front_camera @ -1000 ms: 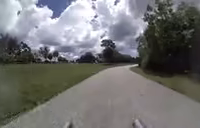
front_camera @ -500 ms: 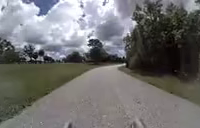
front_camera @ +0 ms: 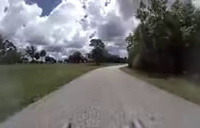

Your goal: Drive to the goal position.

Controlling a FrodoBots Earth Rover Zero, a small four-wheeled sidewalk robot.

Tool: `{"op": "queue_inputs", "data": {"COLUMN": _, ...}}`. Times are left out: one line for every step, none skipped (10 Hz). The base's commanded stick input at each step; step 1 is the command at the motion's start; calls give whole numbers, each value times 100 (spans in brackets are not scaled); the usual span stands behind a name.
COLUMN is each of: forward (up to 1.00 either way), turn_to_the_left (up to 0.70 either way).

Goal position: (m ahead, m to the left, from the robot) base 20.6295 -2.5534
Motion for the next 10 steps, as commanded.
{"op": "queue_inputs", "data": {"forward": 70, "turn_to_the_left": 1}}
{"op": "queue_inputs", "data": {"forward": 70, "turn_to_the_left": 1}}
{"op": "queue_inputs", "data": {"forward": 70, "turn_to_the_left": 1}}
{"op": "queue_inputs", "data": {"forward": 70, "turn_to_the_left": 1}}
{"op": "queue_inputs", "data": {"forward": 70, "turn_to_the_left": 1}}
{"op": "queue_inputs", "data": {"forward": 70, "turn_to_the_left": 1}}
{"op": "queue_inputs", "data": {"forward": 70, "turn_to_the_left": 1}}
{"op": "queue_inputs", "data": {"forward": 70, "turn_to_the_left": 1}}
{"op": "queue_inputs", "data": {"forward": 70, "turn_to_the_left": 1}}
{"op": "queue_inputs", "data": {"forward": 70, "turn_to_the_left": 1}}
